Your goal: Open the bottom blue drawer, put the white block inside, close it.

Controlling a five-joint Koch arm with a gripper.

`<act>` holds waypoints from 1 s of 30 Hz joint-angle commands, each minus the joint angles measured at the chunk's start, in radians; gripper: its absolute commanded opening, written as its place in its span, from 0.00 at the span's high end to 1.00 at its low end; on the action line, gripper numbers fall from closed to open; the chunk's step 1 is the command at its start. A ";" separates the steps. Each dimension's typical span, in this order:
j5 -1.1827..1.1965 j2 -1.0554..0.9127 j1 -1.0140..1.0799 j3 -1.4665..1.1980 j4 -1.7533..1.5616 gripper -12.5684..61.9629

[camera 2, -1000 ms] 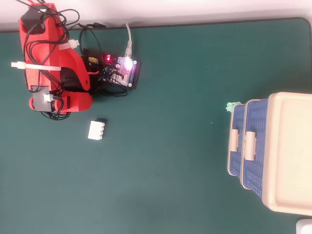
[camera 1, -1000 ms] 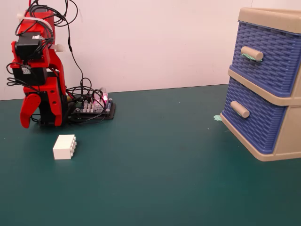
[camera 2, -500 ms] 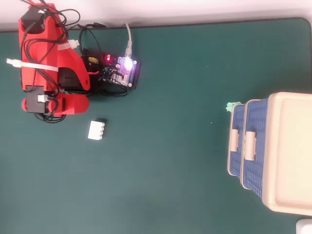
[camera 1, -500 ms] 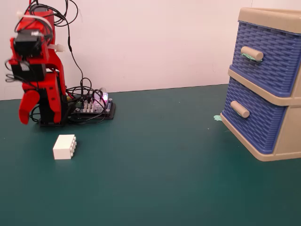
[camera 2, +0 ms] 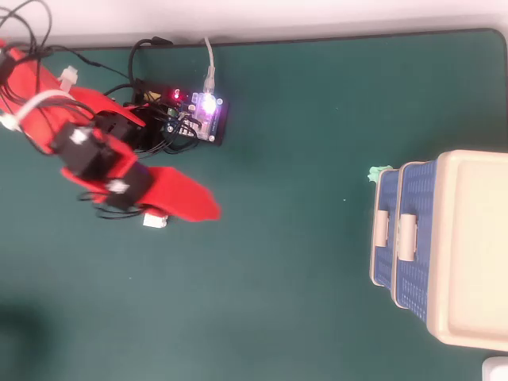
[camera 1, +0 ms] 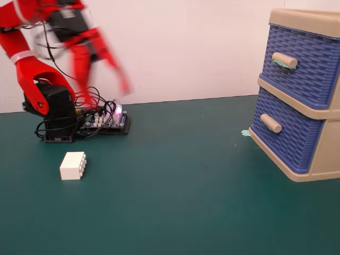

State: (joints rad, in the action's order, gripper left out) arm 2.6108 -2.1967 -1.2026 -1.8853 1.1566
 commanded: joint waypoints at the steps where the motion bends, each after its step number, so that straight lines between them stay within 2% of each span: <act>1: 0.244 0.078 -0.133 -0.029 -0.316 0.38; 5: 0.311 0.176 -0.198 -0.247 -0.842 0.38; 9: 0.316 0.206 -0.199 -0.571 -1.555 0.38; 13: 0.342 0.520 -0.225 -0.640 -2.103 0.38; 19: 0.364 0.896 -0.227 -0.425 -2.321 0.38; 30: 0.356 1.239 -0.233 0.043 -2.318 0.38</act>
State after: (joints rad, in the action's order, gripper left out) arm 2.9468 -0.9633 -1.4205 -1.8945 -1.0569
